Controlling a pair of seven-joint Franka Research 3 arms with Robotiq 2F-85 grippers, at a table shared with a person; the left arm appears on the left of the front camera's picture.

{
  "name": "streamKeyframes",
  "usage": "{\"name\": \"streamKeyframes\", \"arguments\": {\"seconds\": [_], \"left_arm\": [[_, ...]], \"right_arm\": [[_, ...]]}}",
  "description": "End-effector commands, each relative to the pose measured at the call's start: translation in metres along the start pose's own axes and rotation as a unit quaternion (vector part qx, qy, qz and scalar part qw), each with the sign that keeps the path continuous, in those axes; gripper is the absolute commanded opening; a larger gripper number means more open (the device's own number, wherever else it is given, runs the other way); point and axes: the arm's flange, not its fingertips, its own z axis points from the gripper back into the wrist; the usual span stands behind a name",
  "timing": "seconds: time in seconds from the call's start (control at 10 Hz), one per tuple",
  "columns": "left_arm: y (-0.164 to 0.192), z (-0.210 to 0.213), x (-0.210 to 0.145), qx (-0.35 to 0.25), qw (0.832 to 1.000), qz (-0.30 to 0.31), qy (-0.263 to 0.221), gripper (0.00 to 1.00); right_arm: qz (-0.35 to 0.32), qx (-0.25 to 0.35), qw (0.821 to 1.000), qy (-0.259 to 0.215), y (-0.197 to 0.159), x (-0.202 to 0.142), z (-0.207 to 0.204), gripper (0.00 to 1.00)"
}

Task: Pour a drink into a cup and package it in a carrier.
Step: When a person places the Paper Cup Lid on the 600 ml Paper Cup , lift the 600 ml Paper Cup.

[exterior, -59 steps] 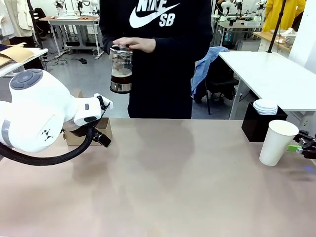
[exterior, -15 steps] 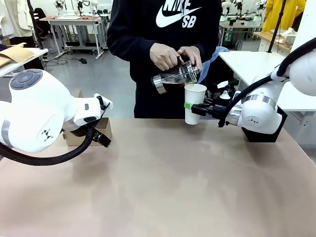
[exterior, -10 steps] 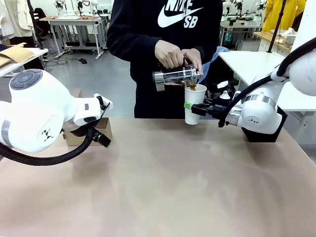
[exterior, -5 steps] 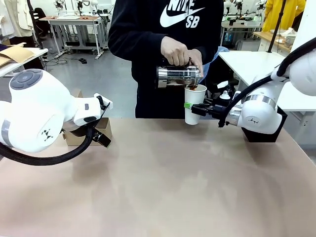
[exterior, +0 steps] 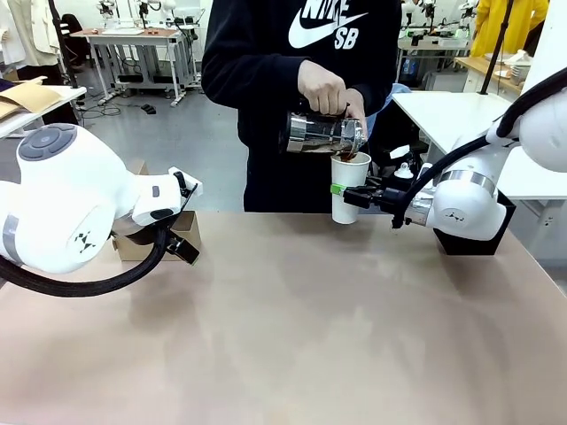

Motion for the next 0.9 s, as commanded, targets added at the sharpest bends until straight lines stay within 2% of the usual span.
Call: {"name": "streamKeyframes", "arguments": {"seconds": [0.0, 0.8], "left_arm": [[0.0009, 0.0003, -0.0003, -0.001, 1.000, 0.001, -0.001, 1.00], [0.0009, 0.0003, -0.0003, -0.001, 1.000, 0.001, -0.001, 1.00]], "right_arm": [[-0.003, -0.008, 1.000, -0.001, 0.0028, 0.0024, -0.0023, 0.80], [-0.003, -0.008, 1.000, -0.001, 0.0028, 0.0024, -0.0023, 0.80]]}}
